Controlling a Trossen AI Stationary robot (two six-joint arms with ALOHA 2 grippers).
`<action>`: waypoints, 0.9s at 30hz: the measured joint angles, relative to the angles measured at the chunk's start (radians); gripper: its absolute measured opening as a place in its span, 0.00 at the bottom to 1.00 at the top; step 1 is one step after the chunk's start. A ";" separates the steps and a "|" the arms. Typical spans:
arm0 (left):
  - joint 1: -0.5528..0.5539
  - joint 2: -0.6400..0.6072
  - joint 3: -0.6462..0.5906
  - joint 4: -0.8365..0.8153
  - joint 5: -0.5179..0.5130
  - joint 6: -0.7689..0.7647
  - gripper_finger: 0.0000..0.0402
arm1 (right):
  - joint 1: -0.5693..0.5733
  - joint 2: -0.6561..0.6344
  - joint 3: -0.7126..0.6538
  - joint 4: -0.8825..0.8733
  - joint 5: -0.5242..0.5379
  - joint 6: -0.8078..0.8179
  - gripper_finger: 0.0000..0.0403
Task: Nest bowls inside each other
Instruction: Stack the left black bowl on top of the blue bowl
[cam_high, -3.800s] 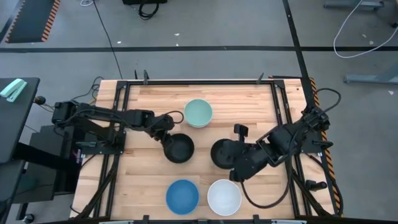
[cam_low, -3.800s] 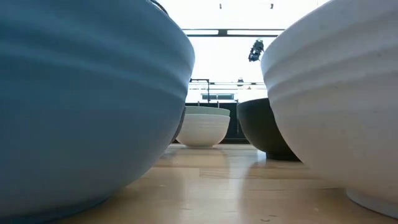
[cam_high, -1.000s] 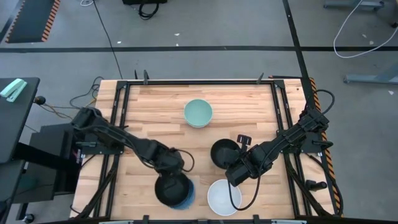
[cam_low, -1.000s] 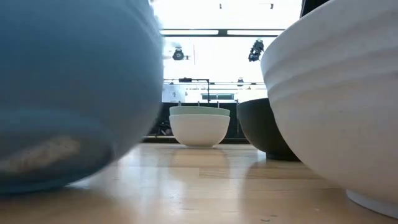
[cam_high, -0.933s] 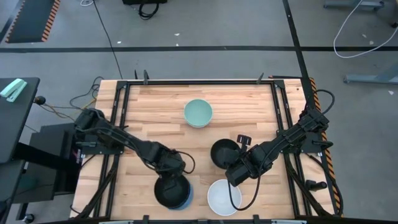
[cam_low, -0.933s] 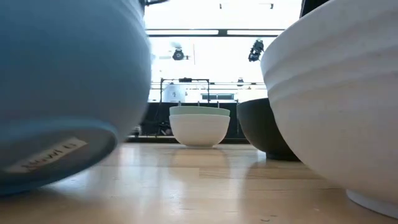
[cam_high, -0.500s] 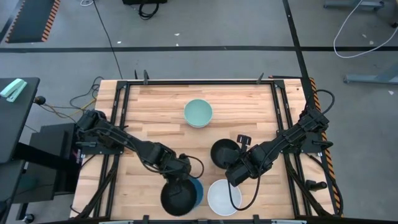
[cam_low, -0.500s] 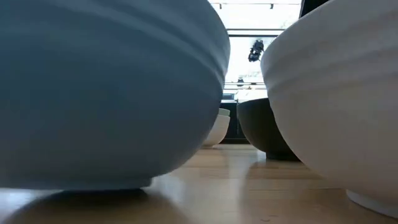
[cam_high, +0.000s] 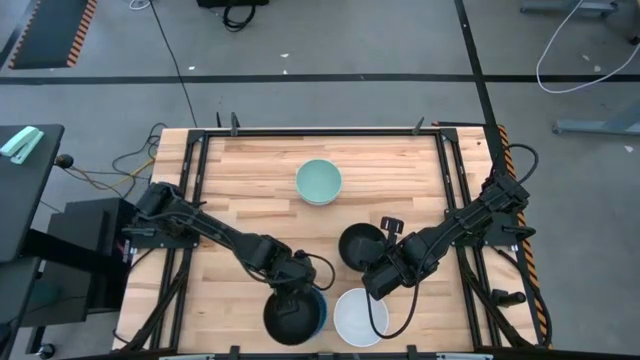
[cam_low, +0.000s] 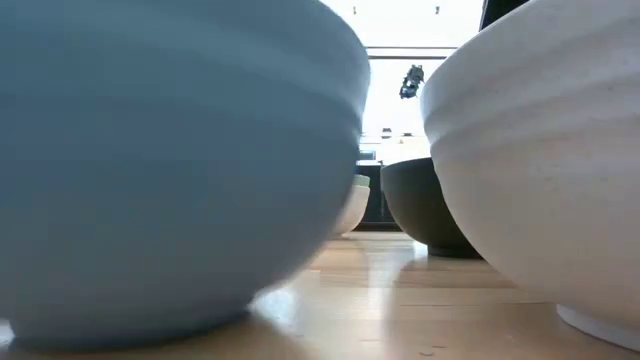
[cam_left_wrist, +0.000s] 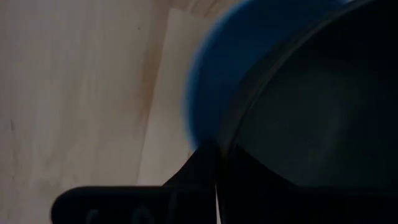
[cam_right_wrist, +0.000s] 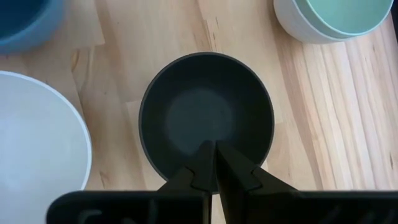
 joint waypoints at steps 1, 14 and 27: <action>0.004 0.013 0.000 -0.002 -0.001 0.012 0.03 | 0.000 0.000 0.000 0.000 0.000 0.000 0.06; 0.027 0.065 0.001 0.030 -0.019 0.051 0.03 | 0.000 0.000 0.000 0.017 0.001 -0.005 0.06; 0.027 0.065 0.001 0.044 -0.066 0.067 0.03 | 0.000 0.000 0.000 0.021 0.001 -0.008 0.06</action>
